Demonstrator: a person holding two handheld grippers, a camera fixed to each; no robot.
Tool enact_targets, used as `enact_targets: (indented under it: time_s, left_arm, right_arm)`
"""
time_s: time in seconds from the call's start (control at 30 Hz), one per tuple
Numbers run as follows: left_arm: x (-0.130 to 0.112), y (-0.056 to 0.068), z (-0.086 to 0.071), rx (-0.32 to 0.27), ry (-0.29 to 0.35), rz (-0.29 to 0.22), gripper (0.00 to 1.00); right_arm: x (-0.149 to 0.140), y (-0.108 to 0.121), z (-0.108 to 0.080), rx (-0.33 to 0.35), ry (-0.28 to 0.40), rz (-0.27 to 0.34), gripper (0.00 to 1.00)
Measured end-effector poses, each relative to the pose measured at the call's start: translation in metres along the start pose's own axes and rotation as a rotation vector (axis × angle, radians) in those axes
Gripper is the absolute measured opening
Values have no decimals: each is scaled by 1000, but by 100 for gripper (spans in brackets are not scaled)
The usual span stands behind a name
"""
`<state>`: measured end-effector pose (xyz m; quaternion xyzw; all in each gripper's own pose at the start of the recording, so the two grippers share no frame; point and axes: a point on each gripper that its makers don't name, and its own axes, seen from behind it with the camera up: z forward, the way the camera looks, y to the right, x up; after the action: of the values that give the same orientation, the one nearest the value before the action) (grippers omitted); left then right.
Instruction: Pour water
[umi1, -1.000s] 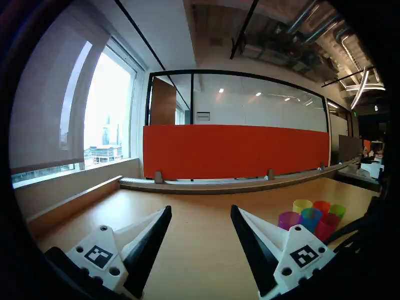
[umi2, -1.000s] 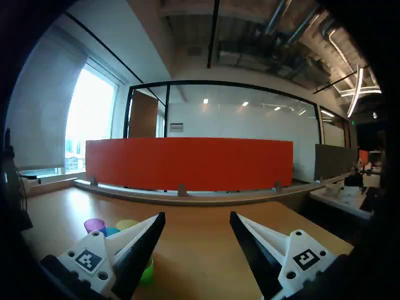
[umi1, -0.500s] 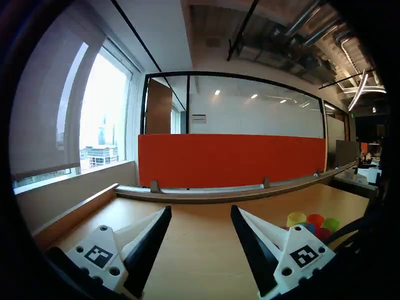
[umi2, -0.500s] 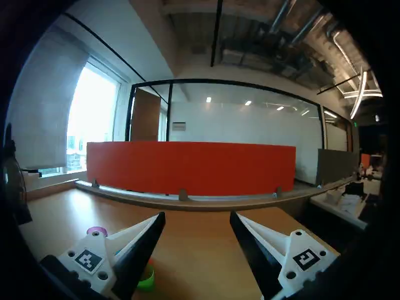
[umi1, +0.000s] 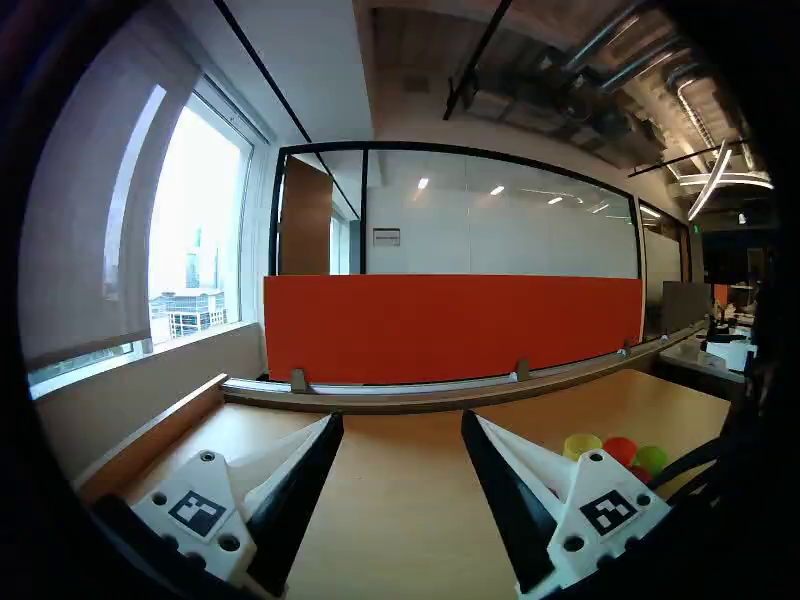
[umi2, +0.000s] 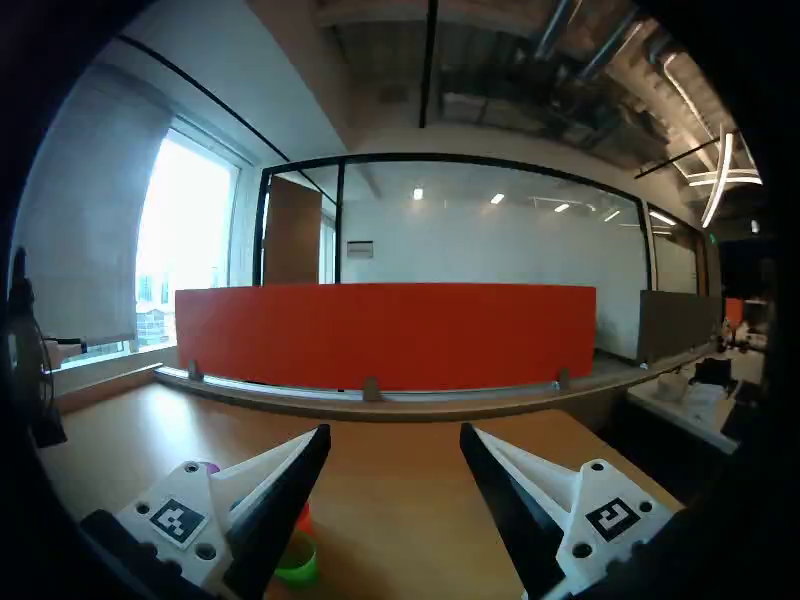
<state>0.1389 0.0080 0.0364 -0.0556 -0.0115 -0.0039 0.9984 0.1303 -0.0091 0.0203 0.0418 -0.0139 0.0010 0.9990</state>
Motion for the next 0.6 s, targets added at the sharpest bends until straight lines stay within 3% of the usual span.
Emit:
enact_targets:
  time_s: [0.6]
  left_arm:
    - [22,7,3,-33,3,18,87]
  right_arm:
    - [21,-9,2,55,-1,30,100]
